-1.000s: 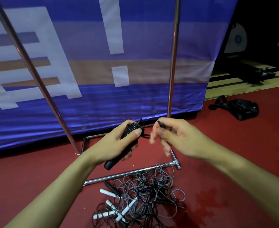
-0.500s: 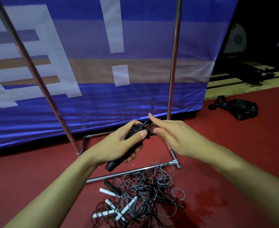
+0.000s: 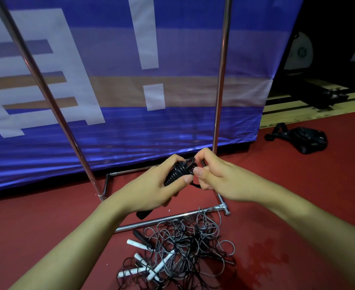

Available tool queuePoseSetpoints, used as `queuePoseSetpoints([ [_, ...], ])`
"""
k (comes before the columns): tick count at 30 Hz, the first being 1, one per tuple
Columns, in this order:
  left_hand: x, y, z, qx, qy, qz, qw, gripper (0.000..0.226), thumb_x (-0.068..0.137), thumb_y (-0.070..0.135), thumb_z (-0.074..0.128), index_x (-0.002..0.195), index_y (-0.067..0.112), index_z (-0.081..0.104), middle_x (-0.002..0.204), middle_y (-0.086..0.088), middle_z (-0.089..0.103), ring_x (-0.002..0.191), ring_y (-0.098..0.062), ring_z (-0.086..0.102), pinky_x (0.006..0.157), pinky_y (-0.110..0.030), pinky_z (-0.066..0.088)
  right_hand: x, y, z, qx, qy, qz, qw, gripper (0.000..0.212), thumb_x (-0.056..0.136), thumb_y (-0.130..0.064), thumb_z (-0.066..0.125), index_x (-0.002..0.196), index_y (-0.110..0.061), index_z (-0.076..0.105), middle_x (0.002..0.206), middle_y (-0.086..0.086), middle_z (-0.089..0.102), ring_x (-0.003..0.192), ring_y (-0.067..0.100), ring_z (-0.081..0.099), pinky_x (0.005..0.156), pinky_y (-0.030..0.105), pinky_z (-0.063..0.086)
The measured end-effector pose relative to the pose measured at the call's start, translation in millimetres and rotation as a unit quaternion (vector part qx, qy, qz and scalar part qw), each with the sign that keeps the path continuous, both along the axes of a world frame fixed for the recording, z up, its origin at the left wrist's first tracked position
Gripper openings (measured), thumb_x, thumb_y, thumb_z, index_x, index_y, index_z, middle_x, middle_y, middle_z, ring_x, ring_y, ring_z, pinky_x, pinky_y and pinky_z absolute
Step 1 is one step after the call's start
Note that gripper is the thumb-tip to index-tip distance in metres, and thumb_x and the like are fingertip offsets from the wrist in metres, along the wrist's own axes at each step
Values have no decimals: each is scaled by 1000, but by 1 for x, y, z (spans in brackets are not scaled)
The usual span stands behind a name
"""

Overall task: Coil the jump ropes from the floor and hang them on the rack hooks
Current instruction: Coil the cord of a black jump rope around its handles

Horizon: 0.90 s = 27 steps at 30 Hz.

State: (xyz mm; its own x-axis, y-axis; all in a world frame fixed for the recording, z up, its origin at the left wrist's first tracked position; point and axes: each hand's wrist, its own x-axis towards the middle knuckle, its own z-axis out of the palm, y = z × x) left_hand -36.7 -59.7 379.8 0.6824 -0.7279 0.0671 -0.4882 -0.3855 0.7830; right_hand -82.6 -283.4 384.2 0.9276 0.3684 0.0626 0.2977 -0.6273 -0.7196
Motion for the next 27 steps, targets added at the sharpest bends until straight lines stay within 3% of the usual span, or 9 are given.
queuePoseSetpoints([
  [3,-4,-2,3,-25,45,6,999,20,103,43,55,118,29,51,71,2,60,56,-18,58,55,-31,50,-1,2,-3,5,-50,-3,999,13,110,-23,43,110,-12,36,59,-14,51,57,6,43,63,18,36],
  [8,-10,-6,9,-97,211,-3,973,30,104,43,50,121,18,48,77,-8,57,57,-24,53,50,-30,46,-8,8,-2,15,-173,-54,983,13,106,-25,52,102,-20,41,60,-12,60,58,11,56,60,30,44],
  [11,-13,-7,11,-120,221,-5,968,28,105,43,50,121,20,49,78,-8,56,57,-24,51,51,-30,44,-10,12,-1,-9,-245,-102,964,17,103,-36,53,100,-24,42,62,-15,61,55,9,54,60,42,48],
  [15,-16,-13,12,-132,217,-7,967,28,104,45,49,120,22,47,76,-8,55,53,-24,51,51,-30,44,-10,14,2,-69,-334,-169,925,25,101,-52,48,96,-28,44,64,-13,64,59,21,62,55,42,48],
  [18,-18,-12,13,-132,224,-9,965,28,103,47,51,116,22,47,77,-9,54,55,-25,50,52,-31,44,-9,11,9,-25,-292,-120,949,21,101,-40,58,95,-24,45,64,-13,67,59,12,63,61,37,50],
  [20,-18,-8,14,-118,218,-7,969,29,103,47,52,116,21,48,77,-9,55,58,-27,51,53,-32,45,-11,6,14,14,-202,-77,976,21,100,-29,63,95,-20,45,69,-13,71,62,13,66,63,30,50],
  [23,-18,-1,12,-87,209,-7,974,29,104,46,52,117,21,48,77,-8,57,60,-27,53,53,-31,47,-19,3,19,57,-79,-27,995,21,99,-19,67,100,-14,46,79,-2,75,66,16,72,65,32,58],
  [27,-22,0,13,-57,206,-14,977,28,103,48,52,118,25,49,79,-6,59,61,-27,56,53,-31,49,-25,4,22,48,-70,-14,996,19,101,-15,63,100,-13,44,78,3,76,65,15,75,59,39,60],
])
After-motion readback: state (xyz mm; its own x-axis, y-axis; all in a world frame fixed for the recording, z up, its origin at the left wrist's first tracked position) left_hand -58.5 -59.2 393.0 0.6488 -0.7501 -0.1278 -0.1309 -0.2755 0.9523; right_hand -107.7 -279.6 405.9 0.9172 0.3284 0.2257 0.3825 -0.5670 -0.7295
